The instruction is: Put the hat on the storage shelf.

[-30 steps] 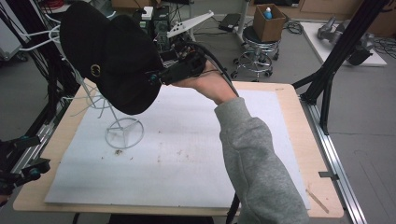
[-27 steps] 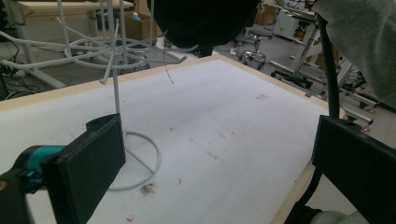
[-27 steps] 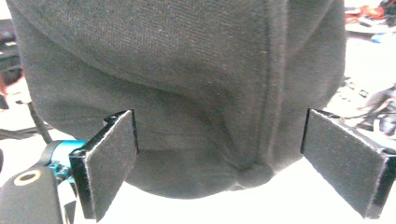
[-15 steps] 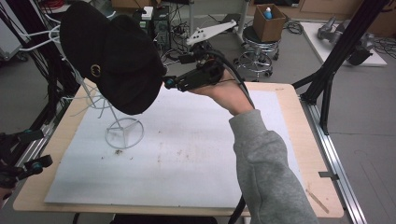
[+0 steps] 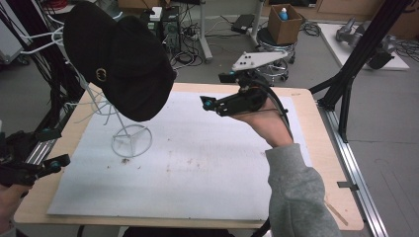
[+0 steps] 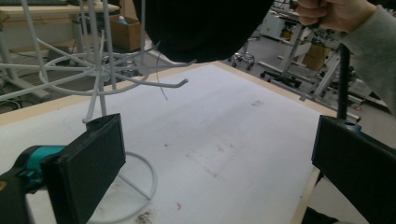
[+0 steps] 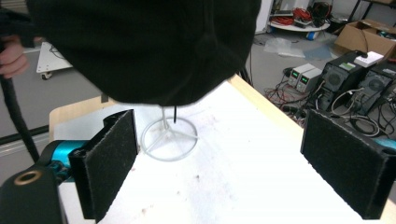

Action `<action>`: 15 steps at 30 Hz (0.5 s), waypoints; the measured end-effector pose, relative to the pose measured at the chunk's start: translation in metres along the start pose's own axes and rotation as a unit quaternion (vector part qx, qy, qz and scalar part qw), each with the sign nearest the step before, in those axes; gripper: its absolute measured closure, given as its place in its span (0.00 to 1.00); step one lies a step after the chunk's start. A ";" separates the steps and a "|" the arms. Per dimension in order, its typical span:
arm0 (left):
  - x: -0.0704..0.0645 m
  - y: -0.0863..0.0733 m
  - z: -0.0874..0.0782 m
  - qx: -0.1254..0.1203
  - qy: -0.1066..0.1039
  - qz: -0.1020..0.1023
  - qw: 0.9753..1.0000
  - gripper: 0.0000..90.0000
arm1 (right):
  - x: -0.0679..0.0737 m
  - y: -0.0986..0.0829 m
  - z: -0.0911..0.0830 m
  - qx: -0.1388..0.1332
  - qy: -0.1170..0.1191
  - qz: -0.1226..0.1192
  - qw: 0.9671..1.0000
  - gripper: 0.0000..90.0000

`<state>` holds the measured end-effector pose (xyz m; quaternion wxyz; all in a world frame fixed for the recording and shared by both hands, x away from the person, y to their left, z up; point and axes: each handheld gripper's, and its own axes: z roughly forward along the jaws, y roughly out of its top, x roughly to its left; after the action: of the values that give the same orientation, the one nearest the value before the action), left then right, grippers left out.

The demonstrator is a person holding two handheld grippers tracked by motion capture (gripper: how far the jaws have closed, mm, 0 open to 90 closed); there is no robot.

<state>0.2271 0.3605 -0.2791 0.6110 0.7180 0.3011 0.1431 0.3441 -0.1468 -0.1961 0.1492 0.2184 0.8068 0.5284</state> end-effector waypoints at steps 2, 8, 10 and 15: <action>0.002 0.000 0.002 -0.002 -0.002 -0.001 1.000 0.03 | 0.001 -0.008 -0.007 -0.005 -0.014 0.004 1.000 0.11; 0.008 0.003 0.009 -0.003 -0.004 0.001 1.000 0.03 | 0.001 -0.033 -0.023 -0.008 -0.025 0.016 1.000 0.11; 0.011 0.003 0.011 -0.004 -0.006 -0.003 1.000 0.03 | 0.001 -0.041 -0.027 -0.007 -0.028 0.019 0.999 0.11; 0.015 0.003 0.016 -0.005 -0.009 -0.005 1.000 0.03 | 0.001 -0.062 -0.037 -0.001 -0.031 0.031 0.999 0.11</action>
<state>0.2480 0.3570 -0.2822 0.6180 0.7147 0.2985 0.1349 0.3133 -0.1972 -0.2385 0.1578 0.2588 0.7942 0.5266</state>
